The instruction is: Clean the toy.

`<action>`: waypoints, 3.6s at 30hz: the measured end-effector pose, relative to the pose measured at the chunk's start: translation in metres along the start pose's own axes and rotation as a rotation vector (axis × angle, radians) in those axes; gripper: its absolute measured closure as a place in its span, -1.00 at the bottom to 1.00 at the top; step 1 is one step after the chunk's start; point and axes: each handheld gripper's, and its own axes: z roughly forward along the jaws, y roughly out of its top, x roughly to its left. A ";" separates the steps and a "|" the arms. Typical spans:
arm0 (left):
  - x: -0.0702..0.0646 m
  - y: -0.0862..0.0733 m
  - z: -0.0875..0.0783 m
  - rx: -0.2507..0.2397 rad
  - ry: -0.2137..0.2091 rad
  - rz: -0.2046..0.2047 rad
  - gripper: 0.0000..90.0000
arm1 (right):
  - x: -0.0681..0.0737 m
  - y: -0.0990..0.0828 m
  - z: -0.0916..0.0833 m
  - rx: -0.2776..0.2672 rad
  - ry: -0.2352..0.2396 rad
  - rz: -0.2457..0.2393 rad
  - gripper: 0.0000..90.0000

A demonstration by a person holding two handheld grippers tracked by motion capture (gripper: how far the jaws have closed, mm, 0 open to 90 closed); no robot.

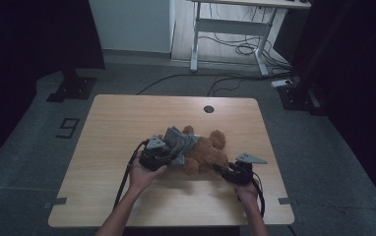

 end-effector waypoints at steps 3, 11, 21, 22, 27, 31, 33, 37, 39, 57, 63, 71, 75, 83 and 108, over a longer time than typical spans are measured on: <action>0.001 -0.003 -0.003 0.001 0.001 -0.001 0.69 | 0.001 0.001 0.003 0.006 0.016 -0.010 0.34; 0.006 -0.012 -0.016 0.003 0.021 0.010 0.69 | 0.011 0.003 0.005 0.037 -0.002 -0.073 0.32; 0.029 -0.028 -0.047 -0.057 0.078 -0.030 0.69 | 0.009 0.001 0.003 0.029 -0.016 -0.059 0.31; 0.033 -0.030 -0.050 -0.057 0.081 -0.038 0.69 | 0.009 0.001 0.003 0.026 -0.014 -0.060 0.31; 0.040 -0.033 -0.060 -0.050 0.068 -0.060 0.69 | 0.008 0.000 0.003 0.021 -0.012 -0.063 0.30; 0.026 -0.019 -0.062 -0.077 0.032 -0.039 0.69 | 0.009 0.000 0.004 0.019 -0.022 -0.064 0.30; 0.014 -0.006 -0.055 -0.075 0.020 -0.002 0.69 | 0.011 0.000 0.005 0.018 -0.031 -0.080 0.30; -0.009 0.019 -0.030 -0.060 -0.022 0.042 0.69 | 0.011 0.000 0.004 0.021 -0.033 -0.082 0.30; -0.014 0.023 -0.022 -0.050 -0.032 0.048 0.69 | 0.011 0.000 0.004 0.022 -0.032 -0.082 0.30; 0.003 -0.030 -0.031 -0.004 0.006 0.007 0.70 | 0.007 0.000 0.000 0.034 -0.004 -0.079 0.30; 0.010 -0.041 -0.049 -0.024 0.051 -0.003 0.70 | 0.007 0.000 -0.001 0.035 0.000 -0.080 0.30; 0.041 -0.065 -0.059 -0.029 0.058 -0.106 0.70 | 0.007 0.000 0.000 0.038 0.011 -0.086 0.30; 0.052 -0.074 -0.062 -0.009 0.105 -0.130 0.70 | 0.008 -0.001 0.000 0.041 0.017 -0.086 0.29; 0.043 -0.054 -0.084 -0.096 0.107 -0.108 0.72 | 0.006 -0.001 0.001 0.040 0.015 -0.080 0.30; -0.059 0.026 0.038 0.097 -0.101 0.105 0.76 | 0.007 -0.001 0.001 0.051 0.013 -0.094 0.31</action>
